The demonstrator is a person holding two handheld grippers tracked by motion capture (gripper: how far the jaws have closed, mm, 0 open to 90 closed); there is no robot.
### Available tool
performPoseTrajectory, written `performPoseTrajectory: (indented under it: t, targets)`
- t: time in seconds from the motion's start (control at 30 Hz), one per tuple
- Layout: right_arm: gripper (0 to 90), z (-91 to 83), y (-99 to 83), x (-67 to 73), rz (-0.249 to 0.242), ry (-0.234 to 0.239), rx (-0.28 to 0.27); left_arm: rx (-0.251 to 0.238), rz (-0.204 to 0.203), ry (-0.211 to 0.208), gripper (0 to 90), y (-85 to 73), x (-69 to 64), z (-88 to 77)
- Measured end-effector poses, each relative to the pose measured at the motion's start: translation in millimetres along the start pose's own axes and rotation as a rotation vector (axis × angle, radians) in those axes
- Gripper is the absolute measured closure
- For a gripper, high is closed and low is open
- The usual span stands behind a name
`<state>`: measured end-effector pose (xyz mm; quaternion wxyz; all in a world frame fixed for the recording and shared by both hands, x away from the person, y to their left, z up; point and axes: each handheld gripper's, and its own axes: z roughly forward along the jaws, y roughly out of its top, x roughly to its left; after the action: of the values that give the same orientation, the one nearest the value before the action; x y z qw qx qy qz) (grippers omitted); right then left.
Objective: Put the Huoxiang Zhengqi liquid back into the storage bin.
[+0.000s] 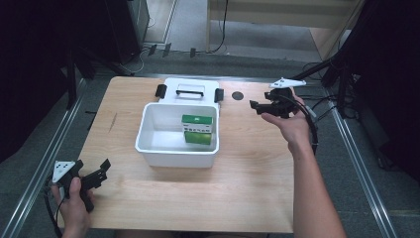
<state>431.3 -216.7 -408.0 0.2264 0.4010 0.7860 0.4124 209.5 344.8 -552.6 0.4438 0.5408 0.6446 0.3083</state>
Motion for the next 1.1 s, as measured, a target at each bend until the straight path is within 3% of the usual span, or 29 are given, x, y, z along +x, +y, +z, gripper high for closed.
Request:
performPoseTrajectory:
  t: [0.2,0.37,0.47,0.6,0.77,0.83,1.1]
  targets:
    - [29.2,-2.6,-25.5,-8.7,0.056,-0.026,-0.073,0.002,-0.002,-0.001,0.1,-0.2,-0.2,0.0]
    - [25.9,-6.1,-39.1,-12.7,0.070,-0.039,-0.118,0.003,-0.001,0.000,0.1,-0.1,-0.3,0.0]
    - [21.8,-10.7,-51.2,-14.1,0.102,-0.074,-0.180,0.002,-0.001,0.000,0.1,-0.1,-0.2,-0.1]
    - [17.5,-12.9,-65.4,-13.9,0.122,-0.094,-0.222,0.001,-0.001,-0.001,0.1,-0.2,-0.2,-0.3]
    - [13.4,-14.2,-78.8,-12.8,0.125,-0.136,-0.223,0.001,-0.001,0.000,0.1,-0.2,-0.2,0.0]
    - [13.3,-16.6,-88.7,-10.6,0.118,-0.175,-0.223,0.001,-0.001,0.001,0.1,-0.2,-0.2,-0.1]
    - [13.3,-27.7,-114.6,-6.8,0.126,-0.172,-0.242,0.000,0.001,0.002,0.1,-0.2,-0.5,-0.2]
